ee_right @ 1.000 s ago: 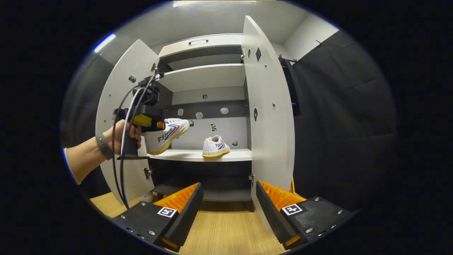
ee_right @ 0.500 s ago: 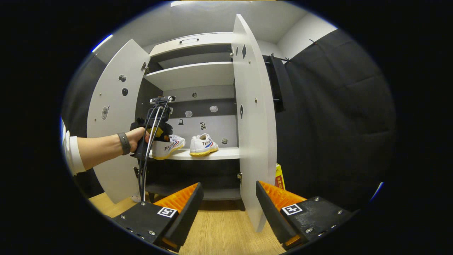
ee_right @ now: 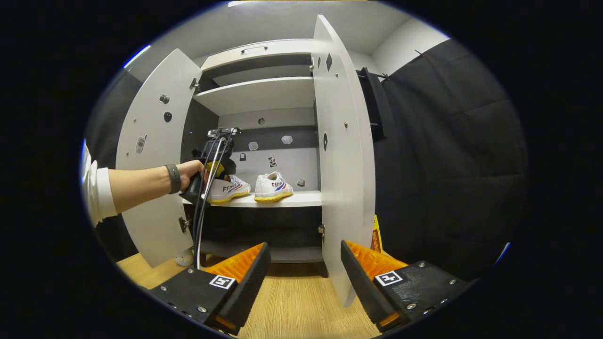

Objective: Grab one shoe with the right hand and put it into the shoe cabinet, grab the other shoe with the left hand and put it into the shoe cabinet; then close the right door with the right hand and the left door with the left hand.

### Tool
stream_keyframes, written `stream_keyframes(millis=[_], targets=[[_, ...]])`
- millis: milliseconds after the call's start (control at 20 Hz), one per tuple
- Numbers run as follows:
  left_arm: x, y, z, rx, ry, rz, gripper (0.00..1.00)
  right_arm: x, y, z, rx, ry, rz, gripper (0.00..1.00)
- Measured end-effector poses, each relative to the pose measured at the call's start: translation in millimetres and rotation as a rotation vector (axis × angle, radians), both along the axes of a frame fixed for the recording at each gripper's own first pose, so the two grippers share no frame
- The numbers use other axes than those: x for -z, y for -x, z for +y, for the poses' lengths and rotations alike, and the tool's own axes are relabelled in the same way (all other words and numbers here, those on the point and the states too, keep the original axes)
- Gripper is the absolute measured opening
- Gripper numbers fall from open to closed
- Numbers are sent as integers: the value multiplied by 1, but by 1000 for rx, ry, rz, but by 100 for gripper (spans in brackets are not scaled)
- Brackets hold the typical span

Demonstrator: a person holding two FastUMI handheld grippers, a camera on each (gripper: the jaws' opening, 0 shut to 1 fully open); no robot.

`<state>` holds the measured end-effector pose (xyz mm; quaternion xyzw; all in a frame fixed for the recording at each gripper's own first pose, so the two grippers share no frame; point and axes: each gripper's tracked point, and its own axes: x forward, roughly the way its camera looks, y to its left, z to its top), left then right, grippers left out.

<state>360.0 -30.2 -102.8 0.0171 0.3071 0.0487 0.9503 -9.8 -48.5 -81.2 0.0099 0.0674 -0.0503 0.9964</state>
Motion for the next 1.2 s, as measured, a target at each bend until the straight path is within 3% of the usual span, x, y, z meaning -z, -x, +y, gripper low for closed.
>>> stream_keyframes(millis=[100,150,300,500,550,900,1200], targets=[[-5,-1,-7,11,51,-27,15,0,1,0,2,0,1,92],[-9,1,-7,7,60,-34,26,0,3,-1,4,-1,1,92],[-17,11,-5,12,65,-43,40,-2,4,-1,1,-5,-1,92],[-34,30,7,5,29,-75,76,-4,6,3,-8,-23,-5,92],[-38,35,8,13,23,-87,96,-3,7,4,-13,-27,-4,92],[-100,80,1,85,18,-221,95,-6,9,18,-51,-38,-4,92],[-149,154,-8,147,76,-358,93,-15,4,31,-92,-37,-24,92]])
